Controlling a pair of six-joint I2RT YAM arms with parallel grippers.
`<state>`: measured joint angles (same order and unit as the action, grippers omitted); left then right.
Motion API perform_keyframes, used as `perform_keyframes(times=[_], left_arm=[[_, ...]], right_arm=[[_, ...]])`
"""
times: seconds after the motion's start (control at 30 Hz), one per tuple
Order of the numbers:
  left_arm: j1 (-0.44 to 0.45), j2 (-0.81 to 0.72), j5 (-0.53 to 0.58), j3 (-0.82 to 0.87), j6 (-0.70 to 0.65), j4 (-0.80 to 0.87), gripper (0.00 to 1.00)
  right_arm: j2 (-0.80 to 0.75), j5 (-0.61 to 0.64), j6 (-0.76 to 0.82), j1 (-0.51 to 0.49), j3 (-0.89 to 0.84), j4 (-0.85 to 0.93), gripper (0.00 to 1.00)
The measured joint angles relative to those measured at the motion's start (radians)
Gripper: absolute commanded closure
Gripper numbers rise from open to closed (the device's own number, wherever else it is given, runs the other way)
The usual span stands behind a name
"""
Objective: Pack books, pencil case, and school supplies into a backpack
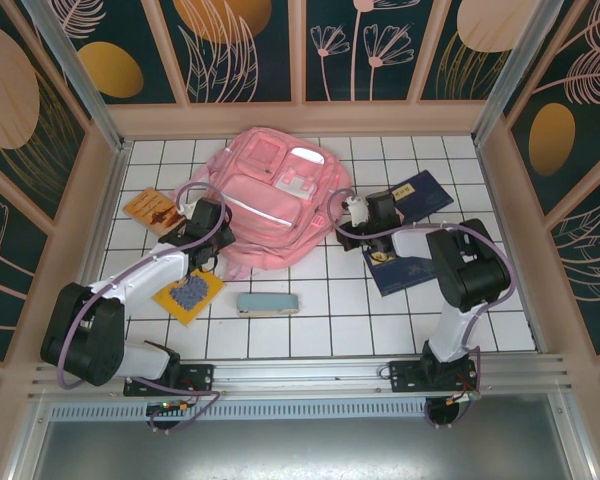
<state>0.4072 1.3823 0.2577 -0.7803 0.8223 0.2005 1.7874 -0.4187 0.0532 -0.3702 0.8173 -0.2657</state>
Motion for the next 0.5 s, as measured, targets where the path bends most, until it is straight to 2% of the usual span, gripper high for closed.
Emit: perform_keyframes(times=[0.17, 0.47, 0.5], left_arm=[[-0.004, -0.011, -0.032, 0.044, 0.045, -0.050, 1.00], [-0.004, -0.042, -0.127, 0.161, 0.169, -0.180, 1.00], [-0.004, -0.046, -0.134, 0.164, 0.175, -0.190, 0.94]], right_arm=[[-0.039, 0.016, -0.003, -0.035, -0.018, 0.000, 1.00], [-0.057, 0.030, -0.024, -0.169, -0.023, 0.008, 1.00], [-0.057, 0.030, -0.029, -0.187, -0.023, 0.008, 1.00]])
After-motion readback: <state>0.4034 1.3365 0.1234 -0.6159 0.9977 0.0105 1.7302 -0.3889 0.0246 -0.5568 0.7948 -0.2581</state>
